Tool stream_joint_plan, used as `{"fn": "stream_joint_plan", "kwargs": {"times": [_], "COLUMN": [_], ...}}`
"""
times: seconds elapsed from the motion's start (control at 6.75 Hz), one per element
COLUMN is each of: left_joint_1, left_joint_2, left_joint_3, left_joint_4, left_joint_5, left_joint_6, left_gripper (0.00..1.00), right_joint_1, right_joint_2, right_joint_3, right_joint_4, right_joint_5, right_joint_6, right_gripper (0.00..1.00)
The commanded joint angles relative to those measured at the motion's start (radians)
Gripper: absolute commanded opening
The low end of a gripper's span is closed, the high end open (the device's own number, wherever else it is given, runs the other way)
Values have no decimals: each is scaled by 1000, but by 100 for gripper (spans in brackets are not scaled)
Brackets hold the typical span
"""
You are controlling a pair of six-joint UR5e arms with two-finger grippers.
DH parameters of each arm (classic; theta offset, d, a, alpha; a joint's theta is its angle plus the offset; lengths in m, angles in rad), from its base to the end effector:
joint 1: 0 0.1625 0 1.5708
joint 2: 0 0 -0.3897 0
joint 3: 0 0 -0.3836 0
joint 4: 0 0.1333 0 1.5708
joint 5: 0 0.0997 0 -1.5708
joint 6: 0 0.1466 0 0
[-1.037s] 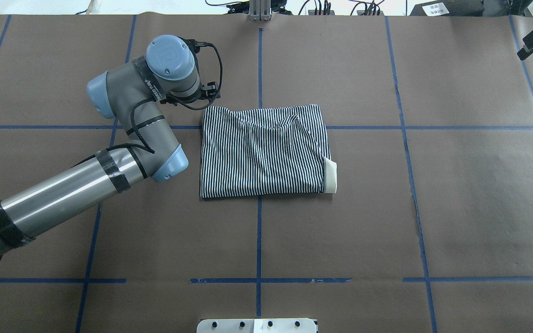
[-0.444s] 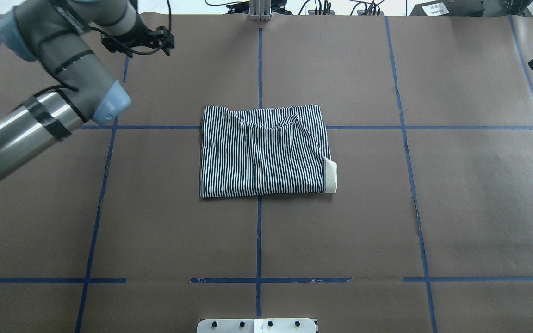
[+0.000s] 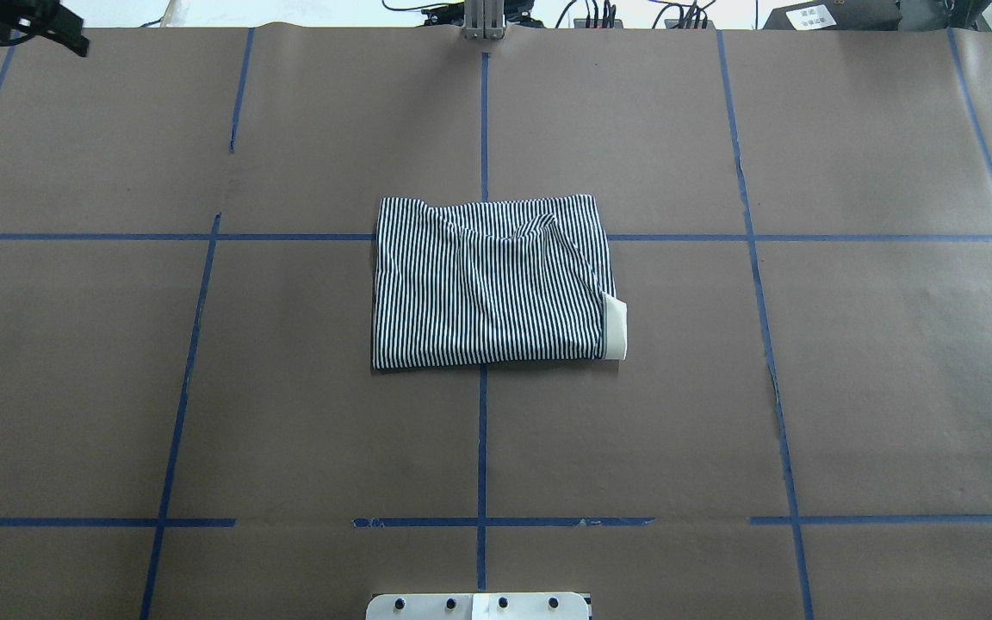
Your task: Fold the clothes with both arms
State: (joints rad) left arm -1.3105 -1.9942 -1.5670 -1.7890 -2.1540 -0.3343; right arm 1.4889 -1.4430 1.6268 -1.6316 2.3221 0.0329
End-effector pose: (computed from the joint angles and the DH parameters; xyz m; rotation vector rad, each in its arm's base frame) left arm 0.1199 -0.6546 0.4005 0.4269 0.7191 0.1163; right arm -0.0110 -0.5398 0.5730 0.0739 -0.7560 -0.0928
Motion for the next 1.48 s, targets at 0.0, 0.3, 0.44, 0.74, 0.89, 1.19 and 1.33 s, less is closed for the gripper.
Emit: {"fn": "stream_joint_plan", "kwargs": {"times": [0.0, 0.3, 0.44, 0.74, 0.89, 1.19, 1.33], "left_joint_1": [-207, -283, -283, -277, -277, -277, -277], "left_joint_2": [163, 321, 371, 413, 405, 364, 368], "left_joint_3": [-39, -47, 23, 77, 40, -103, -108], "left_joint_4": [69, -22, -211, -261, -110, 234, 297], "left_joint_5": [-27, -148, -138, -115, -115, -116, -119], "left_joint_6": [413, 431, 420, 413, 413, 417, 429], "left_gripper": [100, 100, 100, 100, 100, 100, 100], "right_joint_1": [30, 31, 34, 34, 34, 36, 46], "right_joint_2": [-140, -151, -180, -207, -227, -264, -273], "right_joint_3": [137, 148, 160, 167, 163, 156, 156], "right_joint_4": [4, 3, 4, 3, 3, 4, 4], "right_joint_5": [-4, -4, -1, 6, 28, 48, 48], "right_joint_6": [7, 7, -1, -1, 1, 1, -1], "right_gripper": [100, 100, 100, 100, 100, 100, 100]}}
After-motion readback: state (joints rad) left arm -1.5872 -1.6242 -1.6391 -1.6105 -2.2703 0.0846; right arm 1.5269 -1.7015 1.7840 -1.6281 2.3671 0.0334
